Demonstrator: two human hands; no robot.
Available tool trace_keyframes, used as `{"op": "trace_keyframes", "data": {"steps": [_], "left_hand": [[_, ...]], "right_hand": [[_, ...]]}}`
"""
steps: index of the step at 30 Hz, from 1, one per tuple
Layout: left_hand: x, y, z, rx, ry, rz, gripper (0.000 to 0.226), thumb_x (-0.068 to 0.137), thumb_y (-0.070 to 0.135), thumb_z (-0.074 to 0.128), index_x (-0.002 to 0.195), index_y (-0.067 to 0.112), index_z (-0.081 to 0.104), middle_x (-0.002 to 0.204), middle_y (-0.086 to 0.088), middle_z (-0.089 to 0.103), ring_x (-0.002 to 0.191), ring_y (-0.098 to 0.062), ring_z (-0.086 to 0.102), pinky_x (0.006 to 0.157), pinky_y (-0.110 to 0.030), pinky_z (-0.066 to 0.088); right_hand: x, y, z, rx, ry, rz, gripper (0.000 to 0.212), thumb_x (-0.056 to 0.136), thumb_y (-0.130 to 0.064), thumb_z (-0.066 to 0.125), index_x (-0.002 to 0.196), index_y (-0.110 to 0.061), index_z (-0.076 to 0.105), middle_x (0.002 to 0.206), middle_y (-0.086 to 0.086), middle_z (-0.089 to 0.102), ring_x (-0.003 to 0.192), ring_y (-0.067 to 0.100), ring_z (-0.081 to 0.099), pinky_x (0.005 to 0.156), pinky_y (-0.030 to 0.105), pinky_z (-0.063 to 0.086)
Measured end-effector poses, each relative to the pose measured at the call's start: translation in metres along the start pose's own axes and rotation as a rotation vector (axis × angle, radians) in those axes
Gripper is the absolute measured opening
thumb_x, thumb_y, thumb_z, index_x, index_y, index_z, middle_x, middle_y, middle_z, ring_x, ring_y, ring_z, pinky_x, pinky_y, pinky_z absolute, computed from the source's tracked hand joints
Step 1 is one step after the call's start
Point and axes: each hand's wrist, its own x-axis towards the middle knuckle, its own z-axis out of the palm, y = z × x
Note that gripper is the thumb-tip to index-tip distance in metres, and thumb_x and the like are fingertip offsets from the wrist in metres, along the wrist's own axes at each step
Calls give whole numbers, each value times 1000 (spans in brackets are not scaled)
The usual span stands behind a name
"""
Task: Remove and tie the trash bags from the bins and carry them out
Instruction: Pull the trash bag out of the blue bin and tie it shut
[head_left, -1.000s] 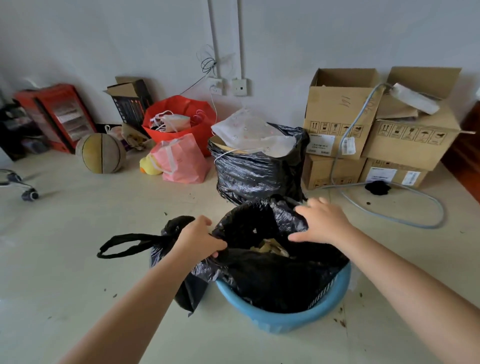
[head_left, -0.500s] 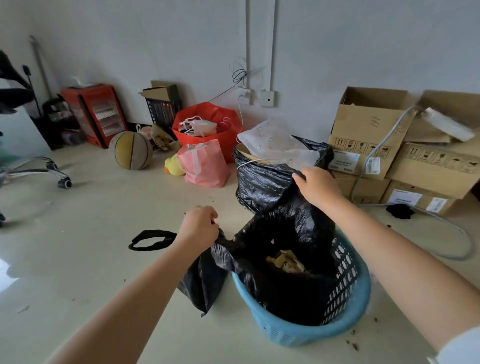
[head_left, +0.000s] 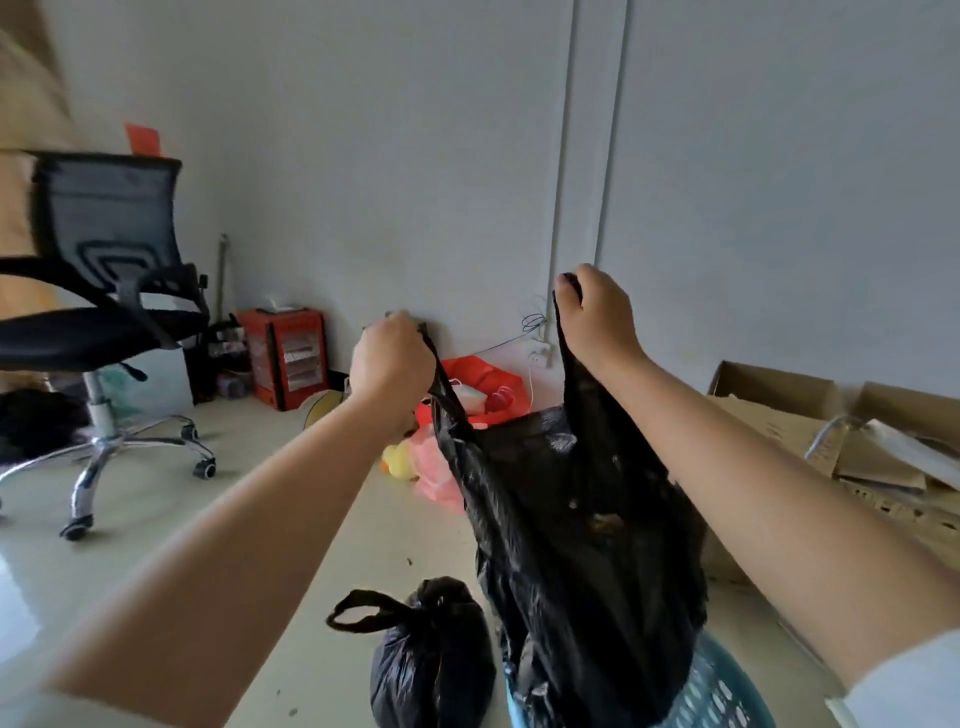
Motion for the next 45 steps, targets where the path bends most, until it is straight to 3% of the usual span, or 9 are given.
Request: {"op": "trace_keyframes", "data": {"steps": [15, 19, 22, 25, 30, 35, 38, 41, 45], "left_hand": [[30, -170, -113, -130, 171, 173, 22, 86, 11, 49, 102, 6, 64, 104, -12, 67, 96, -29, 58, 80, -32, 44], [13, -254, -103, -117, 80, 88, 17, 83, 9, 52, 91, 11, 67, 89, -3, 68, 81, -20, 55, 77, -26, 46], [-4, -308, -93, -314, -18, -109, 22, 84, 2, 47, 74, 19, 57, 69, 3, 61, 61, -14, 55, 45, -8, 36], [-21, -348, -91, -476, 58, -281, 36, 87, -2, 38, 68, 28, 45, 60, 0, 45, 49, -14, 43, 49, -24, 40], [-48, -396, -95, -362, 192, -366, 20, 86, 1, 39, 91, 21, 37, 58, 1, 40, 47, -14, 34, 43, -25, 27], [-78, -433, -90, -387, 249, -542, 40, 81, 1, 53, 115, 14, 38, 73, 3, 43, 61, -16, 45, 53, -24, 39], [-102, -453, -85, -570, 199, -505, 84, 76, -6, 65, 139, 22, 16, 112, -3, 41, 95, -16, 53, 78, -22, 48], [-129, -472, -82, -552, 72, -492, 109, 71, -7, 71, 145, 28, -2, 127, 1, 34, 120, -11, 39, 106, -33, 33], [-146, -486, -90, -327, -142, -615, 99, 73, -5, 70, 145, 23, 9, 116, -4, 48, 111, -15, 46, 95, -15, 33]], "right_hand": [[-40, -143, 156, -34, -220, -122, 29, 89, -15, 51, 61, -5, 46, 70, 5, 39, 74, 20, 39, 61, 28, 24], [-100, -152, 225, 70, -382, -48, 25, 91, -13, 49, 86, 10, 57, 81, 14, 52, 75, 19, 44, 56, 26, 19], [-141, -157, 261, 308, -527, 145, 22, 95, -13, 40, 86, 1, 54, 87, 15, 64, 66, 5, 56, 56, 11, 38], [-172, -153, 290, 529, -536, 295, 28, 97, -14, 32, 71, -17, 41, 70, 6, 64, 66, 19, 62, 76, 29, 50], [-201, -148, 345, 714, -516, 513, 30, 98, -17, 29, 68, -20, 33, 59, 1, 39, 31, 2, 35, 35, 19, 34], [-215, -145, 386, 808, -668, 572, 13, 91, -8, 47, 87, -17, 38, 70, 4, 44, 52, 13, 44, 47, 19, 40], [-220, -119, 392, 661, -1084, 284, 69, 82, -20, 65, 137, -22, 23, 113, 0, 50, 106, 12, 48, 94, 29, 39], [-226, -95, 394, 518, -1460, 115, 97, 75, -30, 72, 144, -34, 5, 146, -5, 30, 136, 9, 23, 109, 35, 25], [-250, -88, 408, 483, -1619, 115, 108, 73, -25, 75, 145, -34, -5, 157, -9, 6, 144, 13, 5, 114, 33, 15]]}}
